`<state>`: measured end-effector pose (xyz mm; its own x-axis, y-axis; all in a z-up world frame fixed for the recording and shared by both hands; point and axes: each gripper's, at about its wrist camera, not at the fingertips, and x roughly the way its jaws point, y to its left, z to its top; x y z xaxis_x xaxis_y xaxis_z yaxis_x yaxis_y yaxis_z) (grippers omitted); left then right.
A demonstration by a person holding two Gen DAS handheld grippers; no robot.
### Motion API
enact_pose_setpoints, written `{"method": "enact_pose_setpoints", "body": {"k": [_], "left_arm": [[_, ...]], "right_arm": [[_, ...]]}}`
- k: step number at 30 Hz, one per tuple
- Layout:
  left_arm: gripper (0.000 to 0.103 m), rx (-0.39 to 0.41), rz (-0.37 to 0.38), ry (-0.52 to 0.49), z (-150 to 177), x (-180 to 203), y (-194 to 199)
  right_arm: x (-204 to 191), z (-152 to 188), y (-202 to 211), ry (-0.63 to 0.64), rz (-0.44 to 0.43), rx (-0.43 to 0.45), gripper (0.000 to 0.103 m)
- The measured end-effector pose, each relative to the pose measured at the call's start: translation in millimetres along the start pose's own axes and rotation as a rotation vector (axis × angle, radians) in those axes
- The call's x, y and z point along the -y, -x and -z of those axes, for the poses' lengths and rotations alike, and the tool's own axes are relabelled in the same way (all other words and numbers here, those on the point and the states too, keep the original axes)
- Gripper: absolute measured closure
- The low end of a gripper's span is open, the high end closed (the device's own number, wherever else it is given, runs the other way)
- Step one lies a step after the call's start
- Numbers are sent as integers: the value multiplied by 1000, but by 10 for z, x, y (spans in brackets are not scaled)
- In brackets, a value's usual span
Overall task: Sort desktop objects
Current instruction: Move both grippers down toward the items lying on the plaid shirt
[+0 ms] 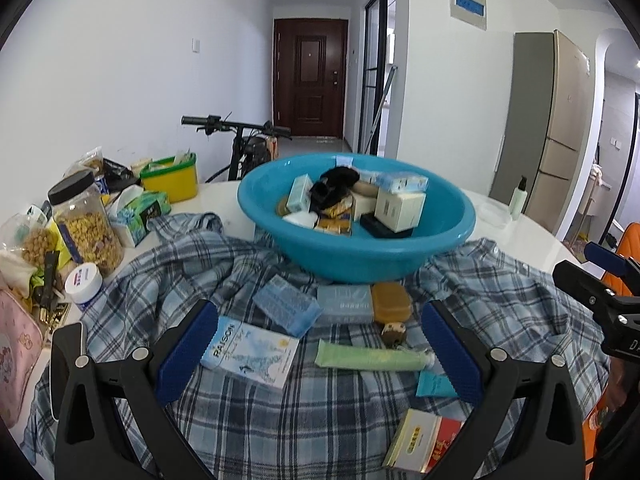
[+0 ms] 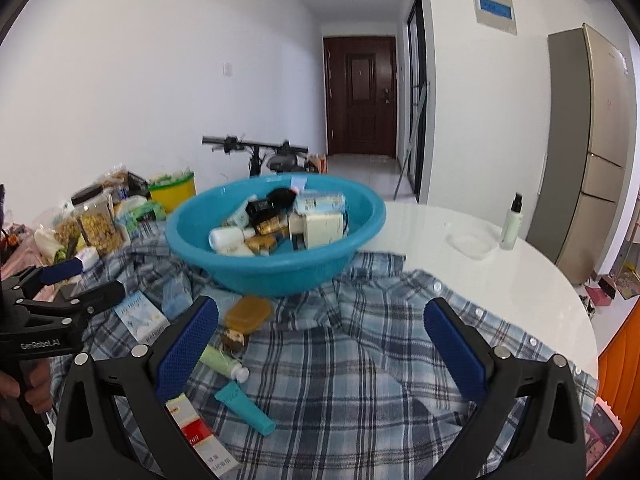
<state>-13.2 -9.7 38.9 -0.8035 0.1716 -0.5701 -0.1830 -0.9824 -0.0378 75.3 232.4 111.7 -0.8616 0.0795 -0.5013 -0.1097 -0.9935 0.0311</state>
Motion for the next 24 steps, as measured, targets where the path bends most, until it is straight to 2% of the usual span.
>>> {"method": "enact_pose_setpoints", "body": {"k": [9,24], "left_arm": [[0,-66,2,5,169,-36,-108],[0,-105,14,-16,264,63,-179]], "right_arm": [[2,144,-163,-14,25,-93,0],[-102,207,-233,5,10,-126,0]]}}
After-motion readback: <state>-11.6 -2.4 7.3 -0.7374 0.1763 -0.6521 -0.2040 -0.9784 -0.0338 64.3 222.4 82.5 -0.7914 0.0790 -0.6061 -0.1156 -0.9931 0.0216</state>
